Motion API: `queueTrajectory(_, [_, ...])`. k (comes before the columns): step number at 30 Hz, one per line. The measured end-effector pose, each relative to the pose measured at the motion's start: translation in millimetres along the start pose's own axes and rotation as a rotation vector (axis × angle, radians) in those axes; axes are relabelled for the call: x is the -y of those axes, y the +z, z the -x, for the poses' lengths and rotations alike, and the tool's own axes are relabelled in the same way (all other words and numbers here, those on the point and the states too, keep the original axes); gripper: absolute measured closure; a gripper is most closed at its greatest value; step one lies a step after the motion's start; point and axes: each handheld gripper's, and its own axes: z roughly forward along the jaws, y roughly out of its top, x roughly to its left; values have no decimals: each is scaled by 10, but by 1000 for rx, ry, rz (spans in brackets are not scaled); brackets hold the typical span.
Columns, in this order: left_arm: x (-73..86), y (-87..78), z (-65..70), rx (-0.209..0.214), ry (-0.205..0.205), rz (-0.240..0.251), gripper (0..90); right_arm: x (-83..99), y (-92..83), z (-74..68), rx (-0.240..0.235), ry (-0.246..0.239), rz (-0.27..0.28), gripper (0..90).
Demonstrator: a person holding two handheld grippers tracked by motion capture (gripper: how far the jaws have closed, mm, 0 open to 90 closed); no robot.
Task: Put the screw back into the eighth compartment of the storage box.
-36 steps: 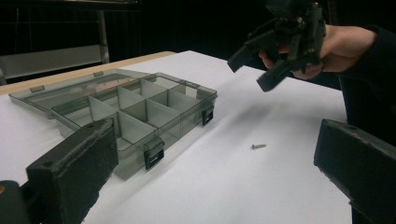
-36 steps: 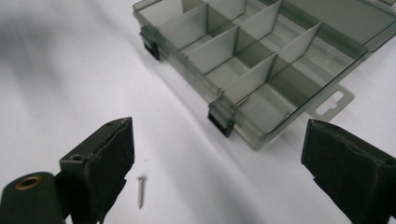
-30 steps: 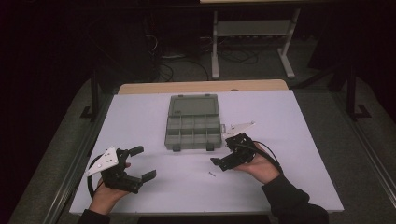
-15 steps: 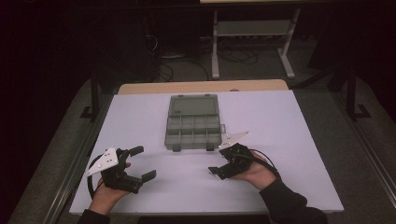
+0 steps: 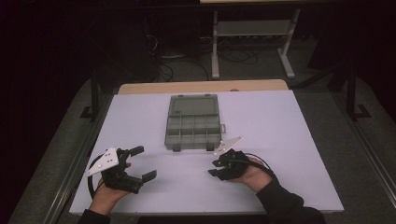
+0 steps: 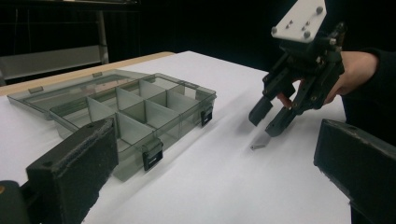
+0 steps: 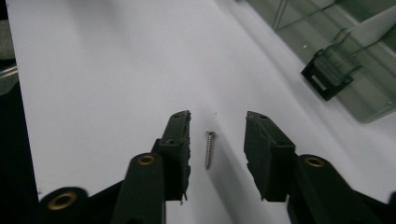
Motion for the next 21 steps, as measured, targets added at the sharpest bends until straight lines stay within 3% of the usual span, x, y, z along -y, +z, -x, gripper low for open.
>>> queueTrajectory(6, [0,0,1,0,0,-1,0,12,112,-23,11,-34,-47,697])
queueTrajectory(21, [-1,2,1,0,0,-3,0,43,192,-14,20,-62,-75,788])
